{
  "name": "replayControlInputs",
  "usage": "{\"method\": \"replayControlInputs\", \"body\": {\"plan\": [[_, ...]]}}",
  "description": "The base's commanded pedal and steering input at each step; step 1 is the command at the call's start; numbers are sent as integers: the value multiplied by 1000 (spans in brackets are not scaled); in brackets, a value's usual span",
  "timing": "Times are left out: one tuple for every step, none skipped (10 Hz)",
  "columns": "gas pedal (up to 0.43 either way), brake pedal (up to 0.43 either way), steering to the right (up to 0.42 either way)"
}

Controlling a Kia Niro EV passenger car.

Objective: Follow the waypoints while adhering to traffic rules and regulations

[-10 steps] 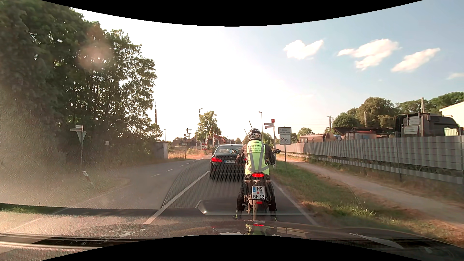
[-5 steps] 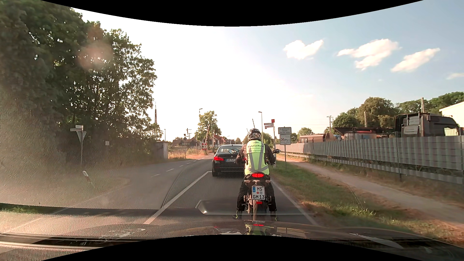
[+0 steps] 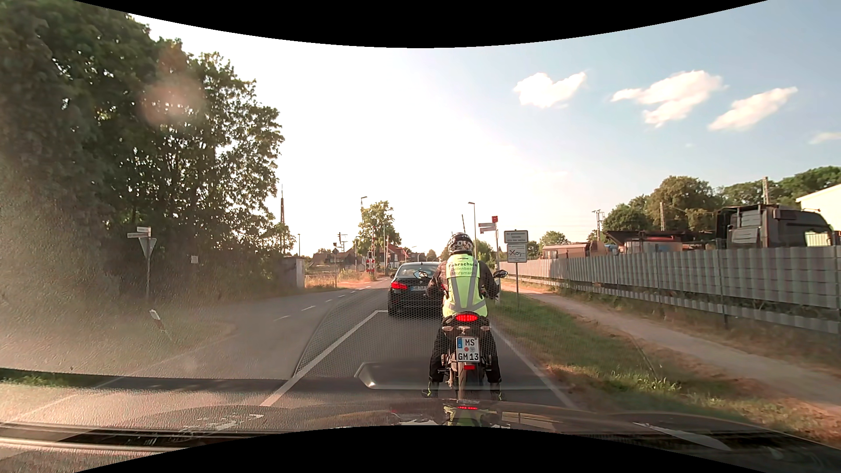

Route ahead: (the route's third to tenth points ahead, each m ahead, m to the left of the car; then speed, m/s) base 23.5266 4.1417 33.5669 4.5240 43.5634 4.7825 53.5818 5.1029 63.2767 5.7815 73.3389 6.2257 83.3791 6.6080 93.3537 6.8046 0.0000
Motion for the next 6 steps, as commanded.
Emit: {"method": "replayControlInputs", "body": {"plan": [[0,0,6],[0,0,6],[0,0,6],[0,0,6],[0,0,6],[28,0,6]]}}
